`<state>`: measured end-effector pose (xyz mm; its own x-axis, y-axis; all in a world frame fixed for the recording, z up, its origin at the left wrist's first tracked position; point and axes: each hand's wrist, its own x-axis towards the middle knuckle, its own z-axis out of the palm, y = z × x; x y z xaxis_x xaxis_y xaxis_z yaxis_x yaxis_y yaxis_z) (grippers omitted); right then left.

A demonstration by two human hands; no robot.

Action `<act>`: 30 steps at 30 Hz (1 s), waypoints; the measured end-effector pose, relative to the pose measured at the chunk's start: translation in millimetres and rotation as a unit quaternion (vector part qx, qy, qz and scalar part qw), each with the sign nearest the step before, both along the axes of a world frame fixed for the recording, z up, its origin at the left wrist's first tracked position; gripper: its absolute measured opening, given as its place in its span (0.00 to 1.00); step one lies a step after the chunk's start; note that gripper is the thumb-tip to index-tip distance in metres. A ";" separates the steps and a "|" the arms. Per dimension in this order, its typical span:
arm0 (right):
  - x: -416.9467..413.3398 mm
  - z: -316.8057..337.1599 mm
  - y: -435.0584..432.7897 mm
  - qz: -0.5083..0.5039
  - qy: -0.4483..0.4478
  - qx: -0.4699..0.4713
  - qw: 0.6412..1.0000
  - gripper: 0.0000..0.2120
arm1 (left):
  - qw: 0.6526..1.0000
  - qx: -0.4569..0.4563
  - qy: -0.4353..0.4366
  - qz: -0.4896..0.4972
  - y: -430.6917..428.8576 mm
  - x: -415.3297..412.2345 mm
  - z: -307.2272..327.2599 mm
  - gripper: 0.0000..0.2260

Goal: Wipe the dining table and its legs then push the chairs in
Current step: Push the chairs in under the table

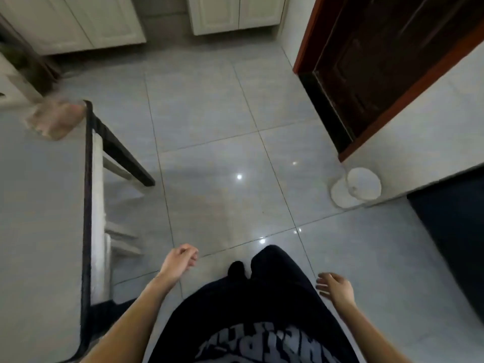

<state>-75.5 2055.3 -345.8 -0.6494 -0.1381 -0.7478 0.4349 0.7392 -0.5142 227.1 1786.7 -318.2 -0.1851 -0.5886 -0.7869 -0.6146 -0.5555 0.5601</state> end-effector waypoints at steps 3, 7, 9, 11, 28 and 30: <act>-42.2 -0.9 -52.4 0.024 0.000 -0.006 1.000 0.08 | 0.999 -0.003 -0.003 0.036 -36.2 -33.9 -6.2 0.12; -101.9 -4.2 -144.6 0.074 -0.008 -0.024 0.997 0.07 | 0.995 0.010 -0.019 0.097 -71.3 -66.0 -21.8 0.12; -128.7 -6.2 -194.7 0.110 -0.013 -0.036 0.993 0.08 | 0.992 0.017 -0.016 0.122 -82.4 -79.9 -22.3 0.10; -157.8 -9.0 -254.5 0.155 -0.015 -0.040 0.987 0.08 | 0.986 0.020 -0.015 0.166 -95.6 -92.4 -24.3 0.10; -165.9 -27.5 -589.9 0.435 -0.035 0.013 0.900 0.07 | 0.873 0.056 -0.022 0.485 -193.6 -94.8 -27.2 0.08; -145.1 -24.8 -624.5 0.450 -0.031 0.007 0.892 0.08 | 0.869 0.037 -0.013 0.494 -226.1 -78.0 -25.8 0.09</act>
